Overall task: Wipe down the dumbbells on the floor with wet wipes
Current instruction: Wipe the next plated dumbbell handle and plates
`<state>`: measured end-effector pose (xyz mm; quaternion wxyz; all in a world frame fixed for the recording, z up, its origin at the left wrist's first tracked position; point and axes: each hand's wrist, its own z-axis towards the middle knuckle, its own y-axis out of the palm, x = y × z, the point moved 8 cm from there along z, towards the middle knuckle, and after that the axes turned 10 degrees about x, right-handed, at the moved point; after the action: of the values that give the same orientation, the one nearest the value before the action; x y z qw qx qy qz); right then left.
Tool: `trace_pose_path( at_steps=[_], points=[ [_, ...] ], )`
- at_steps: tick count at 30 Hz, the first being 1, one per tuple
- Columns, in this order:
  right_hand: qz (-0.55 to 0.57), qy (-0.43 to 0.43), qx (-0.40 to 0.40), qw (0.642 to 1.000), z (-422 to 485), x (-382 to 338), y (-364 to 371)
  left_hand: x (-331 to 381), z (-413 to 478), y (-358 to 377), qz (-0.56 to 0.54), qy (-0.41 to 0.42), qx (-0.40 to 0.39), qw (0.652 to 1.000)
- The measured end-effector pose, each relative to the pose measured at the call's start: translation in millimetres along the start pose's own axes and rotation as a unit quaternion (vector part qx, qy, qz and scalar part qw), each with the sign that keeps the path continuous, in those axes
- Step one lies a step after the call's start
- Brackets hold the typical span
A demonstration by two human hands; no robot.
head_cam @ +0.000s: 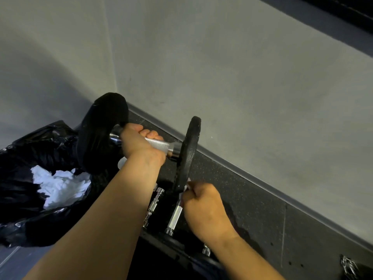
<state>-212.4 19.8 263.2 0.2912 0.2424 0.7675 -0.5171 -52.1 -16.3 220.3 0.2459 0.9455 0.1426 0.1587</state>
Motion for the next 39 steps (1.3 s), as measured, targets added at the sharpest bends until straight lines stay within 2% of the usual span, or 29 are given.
trace_pose_path(
  at_steps=[8,12,17,20,25,29,33,39],
  points=[
    [0.164,0.094,0.007,0.982,-6.3,-21.4,-32.5,7.2,-2.0,9.3,0.077,0.068,-0.032,0.994],
    [0.249,0.128,0.002,0.960,0.8,-27.8,-52.9,-1.1,-3.8,11.0,0.121,0.064,-0.045,0.990],
    [0.325,0.128,0.099,0.932,27.4,-31.7,-93.6,-10.9,-6.0,6.1,0.160,0.063,-0.036,0.984],
    [0.314,0.094,0.082,0.941,43.4,-40.0,-109.3,-21.4,-10.0,7.8,0.198,0.043,-0.057,0.978],
    [0.279,0.051,0.028,0.959,58.4,-42.7,-93.7,-43.0,-19.8,5.4,0.273,-0.039,-0.088,0.957],
    [0.317,0.066,0.029,0.946,65.0,-49.8,-81.2,-61.7,-26.4,0.4,0.329,-0.081,-0.111,0.934],
    [0.368,0.070,-0.010,0.927,72.1,-67.1,-67.5,-74.6,-32.5,-5.0,0.369,-0.092,-0.120,0.917],
    [0.344,0.127,0.046,0.929,95.5,-49.2,-55.4,-80.6,-41.4,-5.6,0.411,-0.087,-0.141,0.896]
  ],
)
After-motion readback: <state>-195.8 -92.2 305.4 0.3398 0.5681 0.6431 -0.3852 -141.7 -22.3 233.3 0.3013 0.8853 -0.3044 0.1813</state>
